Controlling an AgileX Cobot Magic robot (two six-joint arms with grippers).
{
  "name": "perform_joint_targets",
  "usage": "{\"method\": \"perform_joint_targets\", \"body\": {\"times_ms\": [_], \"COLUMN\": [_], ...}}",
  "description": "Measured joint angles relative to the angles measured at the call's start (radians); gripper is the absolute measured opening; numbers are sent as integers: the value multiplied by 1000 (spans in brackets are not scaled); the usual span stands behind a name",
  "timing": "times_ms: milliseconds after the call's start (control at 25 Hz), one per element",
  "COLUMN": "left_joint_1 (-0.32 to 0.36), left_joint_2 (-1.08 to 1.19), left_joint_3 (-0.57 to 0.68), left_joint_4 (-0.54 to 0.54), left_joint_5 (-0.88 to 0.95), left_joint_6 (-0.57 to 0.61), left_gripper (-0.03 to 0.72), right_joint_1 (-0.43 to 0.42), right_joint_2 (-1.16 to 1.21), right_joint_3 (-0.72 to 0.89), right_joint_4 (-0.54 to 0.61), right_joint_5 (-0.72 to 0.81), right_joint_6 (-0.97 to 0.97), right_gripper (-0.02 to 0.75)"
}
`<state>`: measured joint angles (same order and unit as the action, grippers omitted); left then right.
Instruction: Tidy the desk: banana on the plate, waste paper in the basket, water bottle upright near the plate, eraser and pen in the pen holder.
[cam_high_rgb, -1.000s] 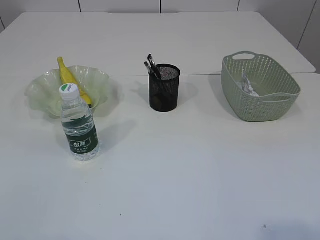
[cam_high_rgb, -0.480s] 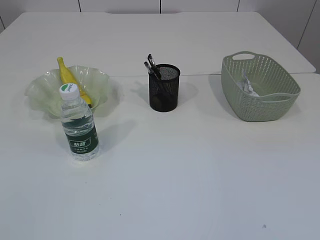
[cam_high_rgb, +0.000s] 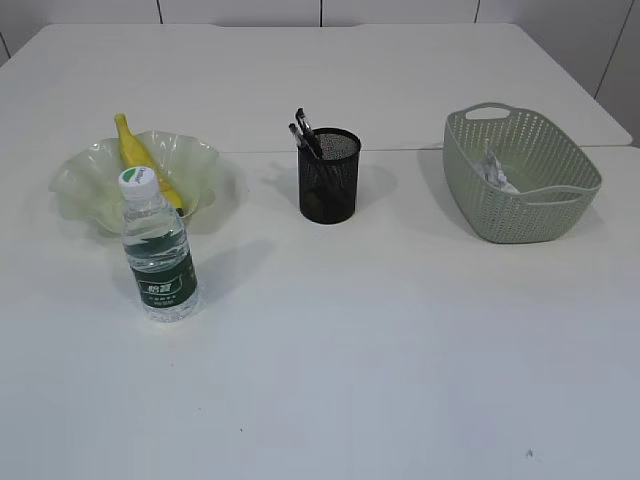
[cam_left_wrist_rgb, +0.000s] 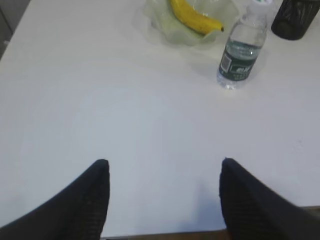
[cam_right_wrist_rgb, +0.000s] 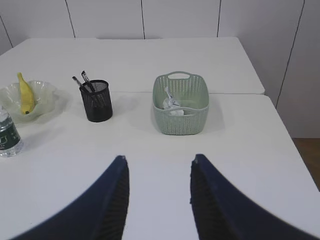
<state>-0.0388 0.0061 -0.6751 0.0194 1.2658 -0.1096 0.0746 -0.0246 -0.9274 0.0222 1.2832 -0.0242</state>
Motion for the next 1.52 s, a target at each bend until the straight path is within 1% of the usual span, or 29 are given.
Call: {"method": "perform_joint_targets", "body": {"times_ms": [120, 280, 520, 680, 960, 1160, 1280, 1520], "left_joint_1": [0, 0, 0, 0, 0, 0, 0, 0], "left_joint_2": [0, 0, 0, 0, 0, 0, 0, 0], "left_joint_3": [62, 114, 127, 151, 162, 162, 162, 162], "left_joint_4": [-19, -27, -19, -19, -19, -19, -19, -19], "left_joint_5": [0, -34, -103, -150, -154, -154, -154, -156], "left_joint_6": [0, 0, 0, 0, 0, 0, 0, 0], "left_gripper": [483, 482, 481, 479, 480, 523, 530, 505], "right_joint_1": [0, 0, 0, 0, 0, 0, 0, 0], "right_joint_2": [0, 0, 0, 0, 0, 0, 0, 0], "right_joint_3": [48, 175, 330, 397, 410, 427, 427, 427], "right_joint_4": [4, 2, -13, -22, -30, -22, -22, -22], "right_joint_5": [0, -6, -104, -146, -150, -143, -143, -143], "right_joint_6": [-11, -23, -37, -38, -40, -40, -40, -40], "right_gripper": [314, 314, 319, 320, 323, 323, 323, 323]}}
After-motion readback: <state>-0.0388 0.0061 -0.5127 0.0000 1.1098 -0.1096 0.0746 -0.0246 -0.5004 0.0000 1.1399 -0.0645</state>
